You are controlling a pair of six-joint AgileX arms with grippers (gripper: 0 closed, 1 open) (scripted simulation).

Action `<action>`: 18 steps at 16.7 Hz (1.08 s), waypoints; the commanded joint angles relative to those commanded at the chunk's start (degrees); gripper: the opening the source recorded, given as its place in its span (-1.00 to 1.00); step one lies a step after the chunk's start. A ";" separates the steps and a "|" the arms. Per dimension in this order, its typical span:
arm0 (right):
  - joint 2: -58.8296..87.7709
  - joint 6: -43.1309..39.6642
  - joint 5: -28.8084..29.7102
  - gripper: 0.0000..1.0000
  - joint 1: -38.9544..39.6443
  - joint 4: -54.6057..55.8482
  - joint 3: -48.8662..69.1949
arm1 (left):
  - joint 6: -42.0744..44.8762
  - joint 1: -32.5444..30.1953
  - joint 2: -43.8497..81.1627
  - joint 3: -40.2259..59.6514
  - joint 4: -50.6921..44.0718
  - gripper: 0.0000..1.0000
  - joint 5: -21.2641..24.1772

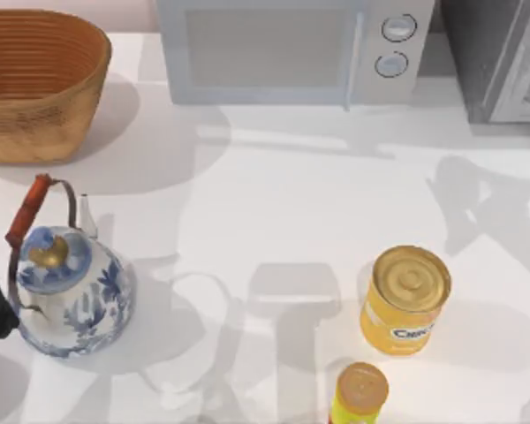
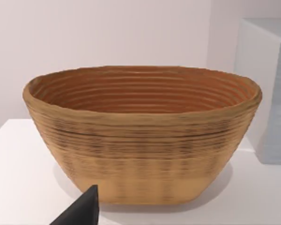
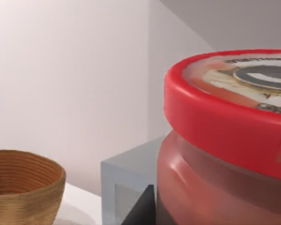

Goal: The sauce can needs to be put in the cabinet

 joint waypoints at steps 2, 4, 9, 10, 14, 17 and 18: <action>-6.78 -1.07 3.98 -1.00 0.20 -3.93 -3.15 | 0.00 0.00 0.00 0.00 0.00 1.00 0.00; -15.83 -2.05 9.01 -1.00 0.36 -8.81 -6.61 | 0.00 0.00 0.00 0.00 0.00 1.00 0.00; -40.57 -5.11 25.97 -1.00 0.56 -25.48 -18.38 | 0.00 0.00 0.00 0.00 0.00 1.00 0.00; -43.98 -5.80 28.92 -1.00 0.51 -28.53 -20.80 | 0.00 0.00 0.00 0.00 0.00 1.00 0.00; -51.60 -7.74 35.97 -1.00 0.02 -35.87 -27.49 | 0.00 0.00 0.00 0.00 0.00 1.00 0.00; -52.03 -7.87 36.39 -1.00 -0.05 -36.30 -27.91 | 0.00 0.00 0.00 0.00 0.00 1.00 0.00; -52.03 -7.87 36.39 -1.00 -0.05 -36.30 -27.91 | 0.00 0.00 0.00 0.00 0.00 1.00 0.00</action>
